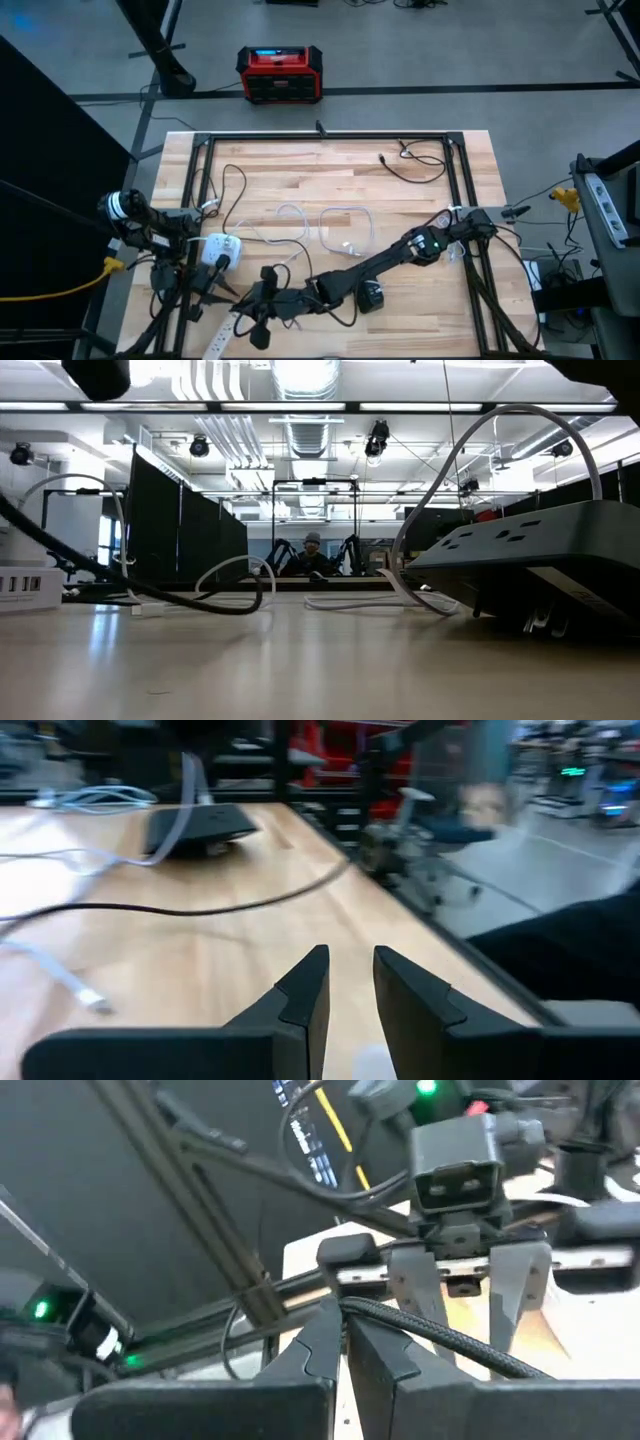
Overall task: Insert USB
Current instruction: Insert the middle left black charger cable into the bottom white outlet extension
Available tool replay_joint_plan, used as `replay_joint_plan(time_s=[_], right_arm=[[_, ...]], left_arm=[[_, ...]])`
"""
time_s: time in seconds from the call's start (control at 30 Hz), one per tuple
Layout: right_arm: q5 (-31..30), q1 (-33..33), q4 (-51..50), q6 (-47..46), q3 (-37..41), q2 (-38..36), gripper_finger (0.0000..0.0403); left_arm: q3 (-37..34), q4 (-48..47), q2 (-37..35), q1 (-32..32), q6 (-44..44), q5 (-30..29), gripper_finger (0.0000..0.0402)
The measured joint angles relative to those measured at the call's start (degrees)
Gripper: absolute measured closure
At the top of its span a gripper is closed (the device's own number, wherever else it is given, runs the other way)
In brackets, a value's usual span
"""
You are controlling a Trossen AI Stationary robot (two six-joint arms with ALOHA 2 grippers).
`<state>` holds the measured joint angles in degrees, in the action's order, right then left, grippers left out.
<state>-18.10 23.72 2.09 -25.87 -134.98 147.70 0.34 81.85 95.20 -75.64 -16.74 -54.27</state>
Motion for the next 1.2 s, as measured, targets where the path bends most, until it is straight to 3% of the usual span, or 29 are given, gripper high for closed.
replay_joint_plan(time_s=[0.23, 0.73, 0.8, 0.97, 1.2], right_arm=[[-5.5, 0.78, -0.52, -6.83, 0.0, 0.22, 0.0403], [-9.14, 1.38, -2.32, -10.32, 0.0, 2.53, 0.0403], [-9.8, 1.31, -2.55, -9.17, 0.0, 2.41, 0.0403], [-11.01, 1.18, -4.81, -7.53, 0.0, 1.92, 0.0403], [-11.2, 1.14, -4.72, -7.02, 0.0, 1.77, 0.0403]], left_arm=[[0.0, -2.58, -0.12, 0.02, 0.09, -6.87, 0.0333], [0.0, -2.89, -6.82, 0.04, 4.77, -7.22, 0.0333], [0.0, -2.92, -8.72, 0.05, 5.18, -5.51, 0.0333], [0.0, -3.01, -14.64, 0.11, 7.01, 5.65, 0.0333], [0.0, -10.5, -21.43, 0.57, 3.23, 8.57, 0.0332]])
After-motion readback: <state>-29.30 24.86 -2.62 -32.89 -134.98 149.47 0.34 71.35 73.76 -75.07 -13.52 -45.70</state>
